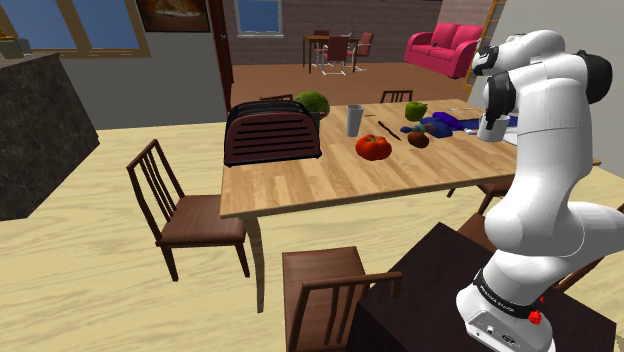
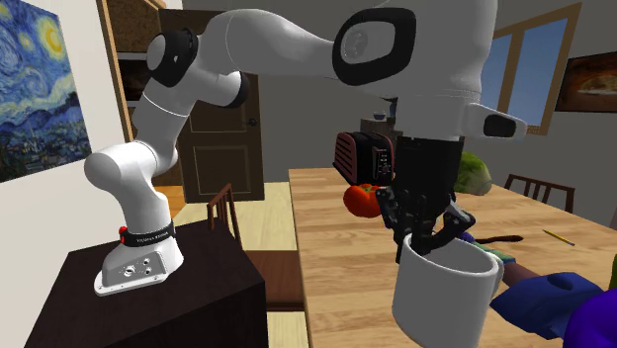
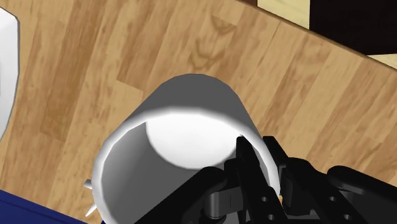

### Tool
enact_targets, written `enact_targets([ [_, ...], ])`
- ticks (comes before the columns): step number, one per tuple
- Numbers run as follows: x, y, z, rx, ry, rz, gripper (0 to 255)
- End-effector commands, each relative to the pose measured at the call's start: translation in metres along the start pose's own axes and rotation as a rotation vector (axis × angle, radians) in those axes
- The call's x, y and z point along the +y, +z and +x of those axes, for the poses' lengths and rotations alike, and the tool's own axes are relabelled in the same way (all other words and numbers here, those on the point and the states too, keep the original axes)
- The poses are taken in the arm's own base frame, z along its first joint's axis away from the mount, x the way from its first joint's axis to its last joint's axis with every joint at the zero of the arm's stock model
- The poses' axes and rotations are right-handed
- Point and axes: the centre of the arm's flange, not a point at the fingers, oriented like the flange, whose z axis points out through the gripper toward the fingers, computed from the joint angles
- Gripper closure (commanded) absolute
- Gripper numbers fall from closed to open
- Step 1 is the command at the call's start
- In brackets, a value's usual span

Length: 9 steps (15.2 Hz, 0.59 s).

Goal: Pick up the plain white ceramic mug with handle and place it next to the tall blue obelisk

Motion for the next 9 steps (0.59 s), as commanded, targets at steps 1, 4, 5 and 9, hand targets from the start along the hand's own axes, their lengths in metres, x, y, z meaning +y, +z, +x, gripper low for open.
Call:
enact_targets([
  [1,0.000,0.011,0.002,0.001,0.000,-0.001,255],
  [4,0.000,0.026,0.003,0.001,0.000,-0.001,255],
  [5,-0.001,0.032,0.004,0.001,0.000,-0.001,255],
  [9,-0.001,0.053,0.006,0.001,0.000,-0.001,255],
])
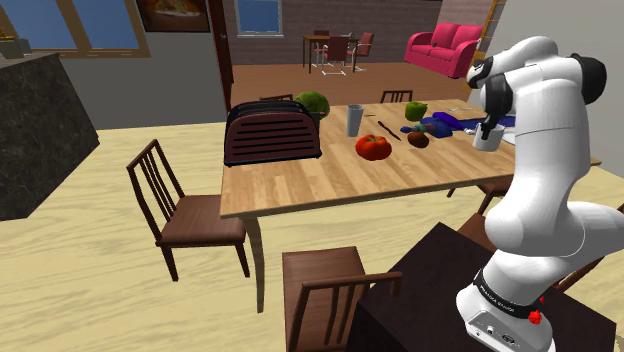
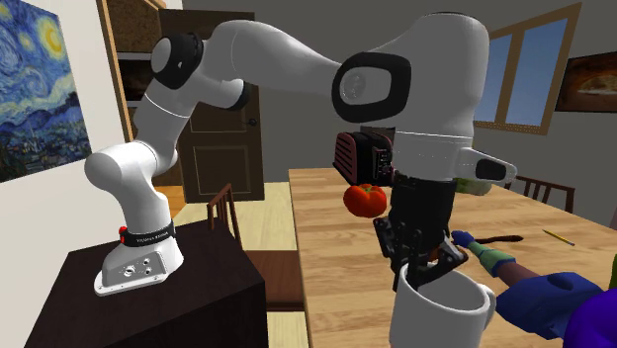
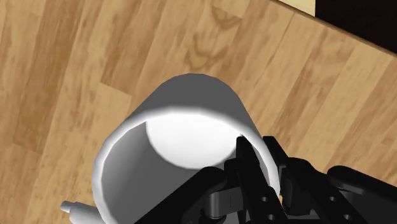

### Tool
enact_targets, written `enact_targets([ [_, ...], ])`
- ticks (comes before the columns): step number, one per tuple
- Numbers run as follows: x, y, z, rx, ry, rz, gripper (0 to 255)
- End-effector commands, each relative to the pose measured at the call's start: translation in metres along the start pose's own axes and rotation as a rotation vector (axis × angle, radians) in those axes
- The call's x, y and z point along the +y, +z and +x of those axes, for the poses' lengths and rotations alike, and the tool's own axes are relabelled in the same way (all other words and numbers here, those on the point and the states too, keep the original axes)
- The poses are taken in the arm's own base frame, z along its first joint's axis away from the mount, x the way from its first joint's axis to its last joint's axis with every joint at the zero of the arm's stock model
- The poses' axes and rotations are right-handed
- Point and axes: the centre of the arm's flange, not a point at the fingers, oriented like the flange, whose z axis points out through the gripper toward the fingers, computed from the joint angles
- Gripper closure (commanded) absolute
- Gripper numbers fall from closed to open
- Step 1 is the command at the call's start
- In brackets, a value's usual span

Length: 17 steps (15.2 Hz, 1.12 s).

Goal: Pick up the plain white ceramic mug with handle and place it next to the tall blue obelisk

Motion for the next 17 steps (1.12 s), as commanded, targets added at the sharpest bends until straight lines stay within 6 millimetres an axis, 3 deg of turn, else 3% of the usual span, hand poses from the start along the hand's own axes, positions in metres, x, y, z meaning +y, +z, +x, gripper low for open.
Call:
enact_targets([
  [1,0.000,0.010,0.001,0.000,0.000,-0.001,255],
  [6,-0.001,0.036,0.004,0.000,0.000,-0.001,255],
  [13,-0.001,0.036,0.004,0.000,0.000,-0.001,255],
  [14,-0.001,0.036,0.004,0.000,0.000,-0.001,0],
  [17,-0.001,0.036,0.004,0.000,0.000,-0.001,0],
])
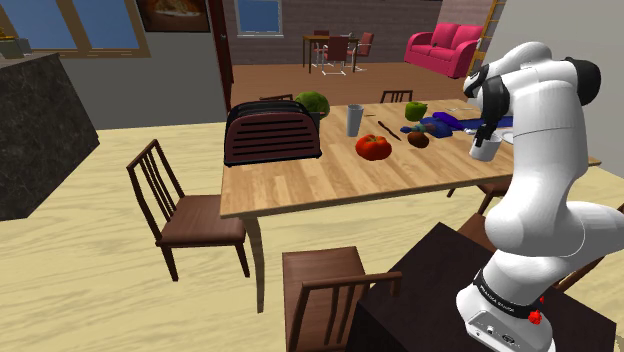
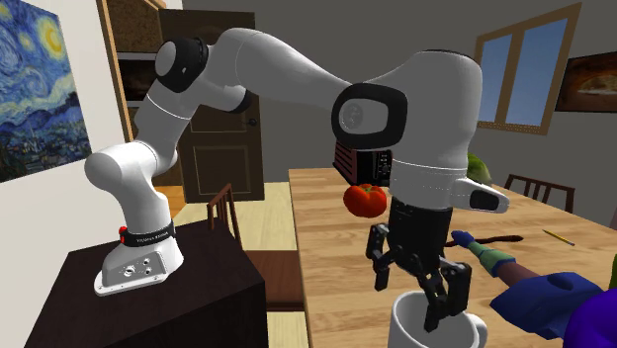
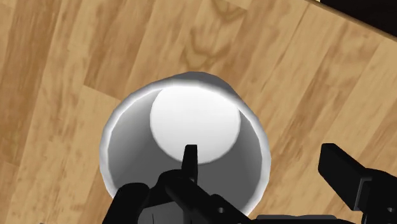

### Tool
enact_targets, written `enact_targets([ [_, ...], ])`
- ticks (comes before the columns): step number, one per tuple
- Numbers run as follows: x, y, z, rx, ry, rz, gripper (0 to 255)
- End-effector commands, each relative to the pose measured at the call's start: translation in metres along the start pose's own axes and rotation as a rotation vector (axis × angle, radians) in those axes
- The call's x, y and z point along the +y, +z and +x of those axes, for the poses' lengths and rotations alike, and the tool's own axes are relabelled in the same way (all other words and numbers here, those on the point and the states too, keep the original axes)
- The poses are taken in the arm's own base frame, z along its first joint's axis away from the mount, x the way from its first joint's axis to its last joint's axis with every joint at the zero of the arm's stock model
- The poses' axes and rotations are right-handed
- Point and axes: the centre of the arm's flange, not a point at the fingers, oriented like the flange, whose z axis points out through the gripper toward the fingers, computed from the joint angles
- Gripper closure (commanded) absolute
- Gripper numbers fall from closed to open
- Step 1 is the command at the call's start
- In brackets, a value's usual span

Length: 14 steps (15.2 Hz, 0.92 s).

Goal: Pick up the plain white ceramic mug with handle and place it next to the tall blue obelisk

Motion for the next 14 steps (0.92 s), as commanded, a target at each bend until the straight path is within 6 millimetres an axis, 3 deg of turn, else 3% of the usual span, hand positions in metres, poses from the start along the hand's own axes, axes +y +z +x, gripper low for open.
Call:
enact_targets([
  [1,0.000,0.000,0.000,0.000,0.000,0.000,0],
  [2,0.000,0.000,0.000,0.000,0.000,0.000,0],
  [6,0.000,-0.050,0.000,0.000,0.000,0.000,0],
  [14,0.000,-0.050,0.000,0.000,0.000,0.000,0],
])
